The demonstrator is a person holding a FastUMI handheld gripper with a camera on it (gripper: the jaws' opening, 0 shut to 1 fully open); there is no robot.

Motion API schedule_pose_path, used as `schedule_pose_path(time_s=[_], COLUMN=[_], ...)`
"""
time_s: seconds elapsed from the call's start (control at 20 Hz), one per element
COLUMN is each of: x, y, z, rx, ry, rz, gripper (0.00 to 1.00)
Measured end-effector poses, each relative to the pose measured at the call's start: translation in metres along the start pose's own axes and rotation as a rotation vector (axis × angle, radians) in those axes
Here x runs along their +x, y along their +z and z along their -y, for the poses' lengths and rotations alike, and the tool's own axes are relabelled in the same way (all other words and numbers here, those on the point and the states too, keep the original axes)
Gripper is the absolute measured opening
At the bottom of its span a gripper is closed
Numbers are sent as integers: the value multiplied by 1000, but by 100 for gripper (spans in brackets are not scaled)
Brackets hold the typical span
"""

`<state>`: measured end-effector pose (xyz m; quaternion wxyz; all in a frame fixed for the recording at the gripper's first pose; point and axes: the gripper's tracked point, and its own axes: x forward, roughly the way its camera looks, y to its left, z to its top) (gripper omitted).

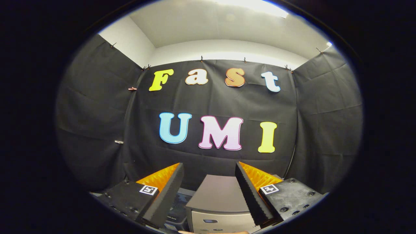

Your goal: Put the clothes into the washing machine and then close the washing machine lid.

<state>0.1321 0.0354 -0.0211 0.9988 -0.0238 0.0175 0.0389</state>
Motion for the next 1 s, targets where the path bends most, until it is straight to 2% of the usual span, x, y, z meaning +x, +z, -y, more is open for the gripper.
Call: schedule_pose_path(time_s=[0.3,0.6,1.0], x=[-41,-71,-71], y=[13,33,32], z=[33,48,48], rx=[-17,0,-8], ry=[-96,-112,-103], rz=[76,138,132], gripper=[99,98,99])
